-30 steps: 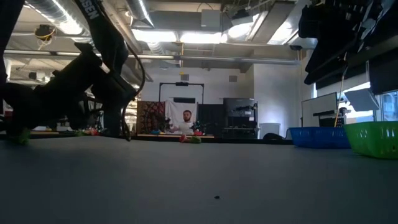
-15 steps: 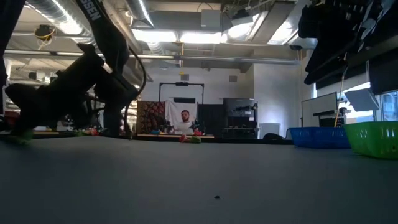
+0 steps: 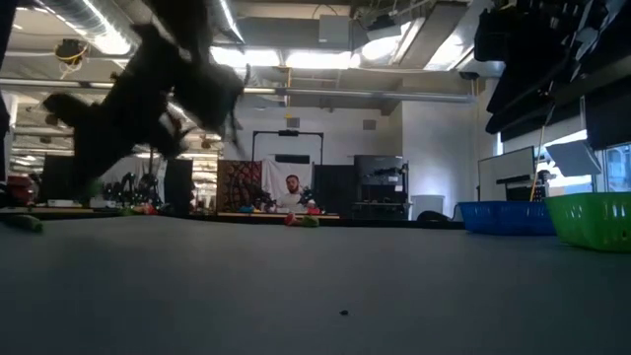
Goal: Sort produce into baskets
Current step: Put the green capsicum into the yellow basket
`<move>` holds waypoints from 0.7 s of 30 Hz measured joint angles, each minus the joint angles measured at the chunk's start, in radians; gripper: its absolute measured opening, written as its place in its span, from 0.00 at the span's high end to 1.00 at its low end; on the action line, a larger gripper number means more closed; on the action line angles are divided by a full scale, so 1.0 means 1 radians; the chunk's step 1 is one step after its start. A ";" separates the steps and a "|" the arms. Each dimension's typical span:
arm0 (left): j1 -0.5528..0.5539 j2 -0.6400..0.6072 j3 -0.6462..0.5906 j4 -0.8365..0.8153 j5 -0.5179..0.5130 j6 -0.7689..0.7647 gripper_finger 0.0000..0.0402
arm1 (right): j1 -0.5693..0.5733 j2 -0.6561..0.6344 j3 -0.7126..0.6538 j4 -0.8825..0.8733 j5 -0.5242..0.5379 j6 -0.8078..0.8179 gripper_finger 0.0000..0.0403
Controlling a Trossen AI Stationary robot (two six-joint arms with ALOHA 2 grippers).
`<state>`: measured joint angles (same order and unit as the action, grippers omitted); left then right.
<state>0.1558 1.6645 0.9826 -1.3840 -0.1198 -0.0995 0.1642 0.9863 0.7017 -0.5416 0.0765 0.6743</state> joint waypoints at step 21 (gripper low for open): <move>-0.105 -0.266 0.150 0.632 0.036 0.022 0.85 | 0.000 0.175 0.000 0.257 -0.009 -0.098 0.32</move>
<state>0.0512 1.3981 1.1328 -0.7524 -0.0834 -0.0778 0.1638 1.1613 0.7013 -0.2845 0.0676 0.5761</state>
